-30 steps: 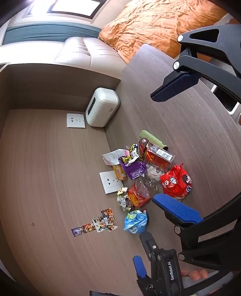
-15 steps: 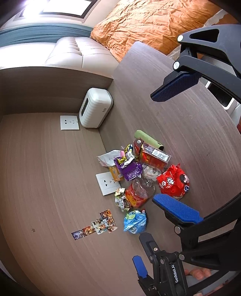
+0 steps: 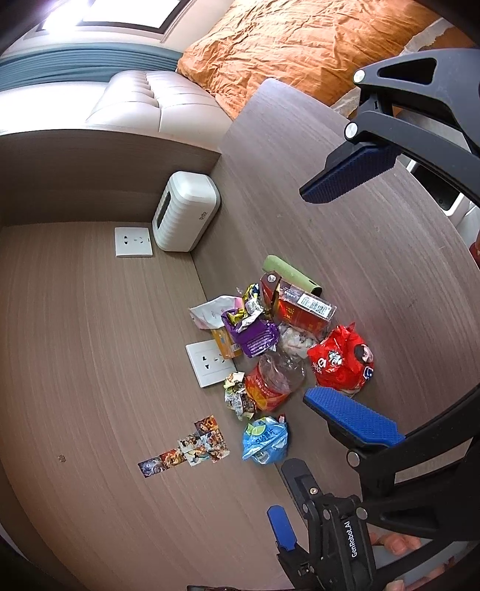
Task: Collect trash
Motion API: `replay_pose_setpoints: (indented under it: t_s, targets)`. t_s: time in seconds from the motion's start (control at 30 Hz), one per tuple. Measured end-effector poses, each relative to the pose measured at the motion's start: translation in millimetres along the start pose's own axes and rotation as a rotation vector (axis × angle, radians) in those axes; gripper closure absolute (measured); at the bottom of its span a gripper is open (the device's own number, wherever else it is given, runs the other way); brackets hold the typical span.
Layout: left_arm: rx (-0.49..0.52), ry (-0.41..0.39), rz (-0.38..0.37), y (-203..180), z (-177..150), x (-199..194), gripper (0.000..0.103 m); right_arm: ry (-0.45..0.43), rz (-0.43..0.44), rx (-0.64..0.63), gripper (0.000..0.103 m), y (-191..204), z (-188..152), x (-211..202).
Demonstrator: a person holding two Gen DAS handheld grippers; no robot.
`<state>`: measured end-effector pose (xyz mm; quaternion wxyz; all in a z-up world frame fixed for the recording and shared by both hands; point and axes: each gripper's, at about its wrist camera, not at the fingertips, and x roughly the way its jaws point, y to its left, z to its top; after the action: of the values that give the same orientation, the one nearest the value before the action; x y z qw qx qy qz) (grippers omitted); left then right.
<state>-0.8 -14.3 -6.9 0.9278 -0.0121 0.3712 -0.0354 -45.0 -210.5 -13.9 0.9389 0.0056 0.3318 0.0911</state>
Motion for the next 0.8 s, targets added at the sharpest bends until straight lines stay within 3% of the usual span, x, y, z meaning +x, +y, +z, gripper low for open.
replay_pose_setpoints:
  t_s: [0.4,0.57,0.8]
  targets:
    - [0.022,0.002,0.024,-3.9,-1.2,3.7,0.004,0.01,0.009,0.006,0.004,-0.9,-2.6,2.4]
    - [0.018,0.01,0.022,-2.5,-0.7,6.8,0.004,-0.04,0.002,-0.029,0.004,6.6,-3.6,-2.4]
    - [0.02,0.022,0.025,-3.4,-1.5,10.1,0.004,-0.017,0.035,-0.006,0.004,4.7,-2.0,4.3]
